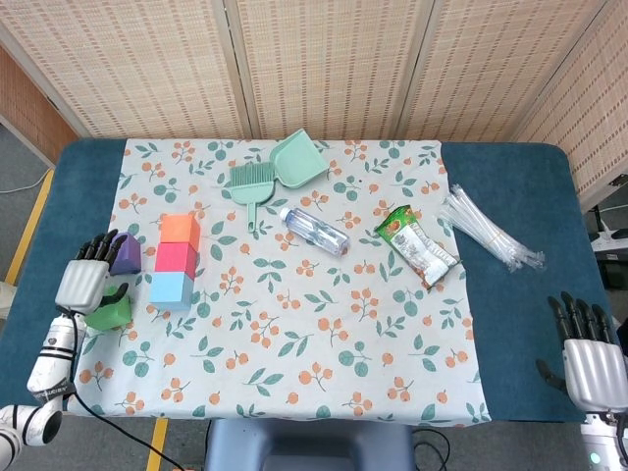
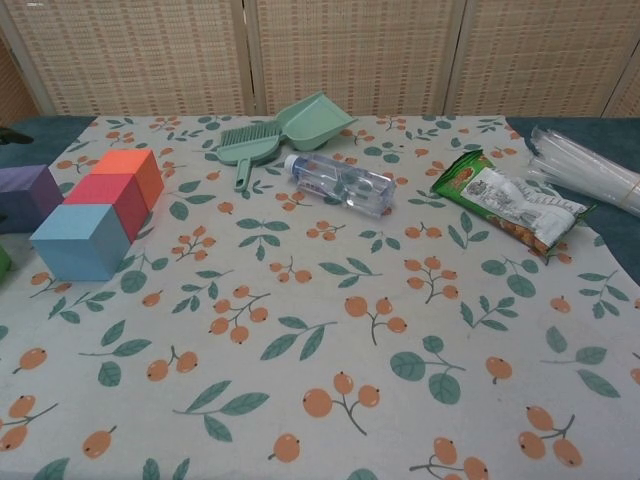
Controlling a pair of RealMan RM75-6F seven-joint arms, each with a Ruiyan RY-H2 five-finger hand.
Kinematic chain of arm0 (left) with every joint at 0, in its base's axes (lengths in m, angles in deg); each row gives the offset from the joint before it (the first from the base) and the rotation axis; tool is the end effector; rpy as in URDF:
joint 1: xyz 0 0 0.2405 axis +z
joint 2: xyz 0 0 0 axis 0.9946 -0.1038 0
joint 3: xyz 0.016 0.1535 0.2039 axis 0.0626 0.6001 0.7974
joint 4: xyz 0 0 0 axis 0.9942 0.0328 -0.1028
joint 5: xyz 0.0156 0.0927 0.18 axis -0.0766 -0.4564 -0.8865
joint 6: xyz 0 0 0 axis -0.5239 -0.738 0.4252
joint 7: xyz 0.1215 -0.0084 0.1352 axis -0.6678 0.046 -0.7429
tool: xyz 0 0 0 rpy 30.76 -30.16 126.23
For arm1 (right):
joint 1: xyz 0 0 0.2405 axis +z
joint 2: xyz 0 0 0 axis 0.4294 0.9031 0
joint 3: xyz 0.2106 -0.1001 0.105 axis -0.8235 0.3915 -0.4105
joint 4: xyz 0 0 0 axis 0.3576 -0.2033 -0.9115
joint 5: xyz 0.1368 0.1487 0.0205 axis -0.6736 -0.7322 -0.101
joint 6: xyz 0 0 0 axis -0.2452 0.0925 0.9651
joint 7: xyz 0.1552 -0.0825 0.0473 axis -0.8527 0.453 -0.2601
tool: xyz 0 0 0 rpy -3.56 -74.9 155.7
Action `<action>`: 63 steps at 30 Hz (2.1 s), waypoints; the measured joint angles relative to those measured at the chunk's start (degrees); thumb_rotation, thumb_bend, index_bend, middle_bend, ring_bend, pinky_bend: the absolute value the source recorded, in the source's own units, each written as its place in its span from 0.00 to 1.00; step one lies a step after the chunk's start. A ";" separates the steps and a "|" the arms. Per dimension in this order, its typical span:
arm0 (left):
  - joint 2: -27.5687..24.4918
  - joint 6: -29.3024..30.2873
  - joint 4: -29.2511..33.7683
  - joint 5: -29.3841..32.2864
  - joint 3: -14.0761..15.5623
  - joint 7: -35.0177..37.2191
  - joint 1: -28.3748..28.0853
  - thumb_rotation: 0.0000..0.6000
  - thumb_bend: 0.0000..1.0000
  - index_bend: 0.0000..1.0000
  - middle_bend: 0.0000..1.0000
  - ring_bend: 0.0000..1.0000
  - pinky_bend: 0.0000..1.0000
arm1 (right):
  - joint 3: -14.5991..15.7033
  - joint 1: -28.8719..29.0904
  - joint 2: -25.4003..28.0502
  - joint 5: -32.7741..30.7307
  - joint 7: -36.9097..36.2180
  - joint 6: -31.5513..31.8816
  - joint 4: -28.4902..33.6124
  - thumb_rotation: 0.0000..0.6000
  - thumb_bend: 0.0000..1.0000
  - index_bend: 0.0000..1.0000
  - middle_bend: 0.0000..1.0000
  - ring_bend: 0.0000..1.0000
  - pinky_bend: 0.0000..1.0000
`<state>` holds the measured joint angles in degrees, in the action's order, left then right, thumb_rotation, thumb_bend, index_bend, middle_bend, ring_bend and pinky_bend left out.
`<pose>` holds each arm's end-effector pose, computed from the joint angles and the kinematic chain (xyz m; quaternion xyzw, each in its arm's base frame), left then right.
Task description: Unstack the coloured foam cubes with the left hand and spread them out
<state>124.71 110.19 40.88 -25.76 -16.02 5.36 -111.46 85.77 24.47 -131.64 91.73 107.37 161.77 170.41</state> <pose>-0.3297 0.3753 0.0778 -0.6666 -0.3447 -0.3336 0.5706 -0.3142 -0.1840 0.1554 0.5878 -0.3720 0.2937 0.6556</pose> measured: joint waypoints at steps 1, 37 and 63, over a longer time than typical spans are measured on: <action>-0.04 0.07 0.78 -0.19 0.12 -0.68 -0.04 1.00 0.35 0.00 0.00 0.00 0.11 | 0.04 -0.03 0.11 0.13 -0.20 0.05 0.05 1.00 0.11 0.00 0.00 0.00 0.00; -3.14 11.74 32.72 -19.80 6.29 -10.73 -3.27 1.00 0.32 0.00 0.00 0.00 0.12 | -0.67 -0.15 1.64 -0.68 -2.56 0.07 0.54 1.00 0.11 0.00 0.00 0.00 0.00; 0.77 -0.47 15.71 -8.52 0.49 12.87 -9.84 0.91 0.32 0.10 0.32 0.21 0.04 | -1.03 0.88 0.48 -2.74 -1.26 -2.13 -0.42 1.00 0.11 0.00 0.00 0.00 0.00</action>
<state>125.48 109.72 56.59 -34.28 -15.53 18.23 -121.30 84.74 25.34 -131.16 88.99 106.11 159.64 170.00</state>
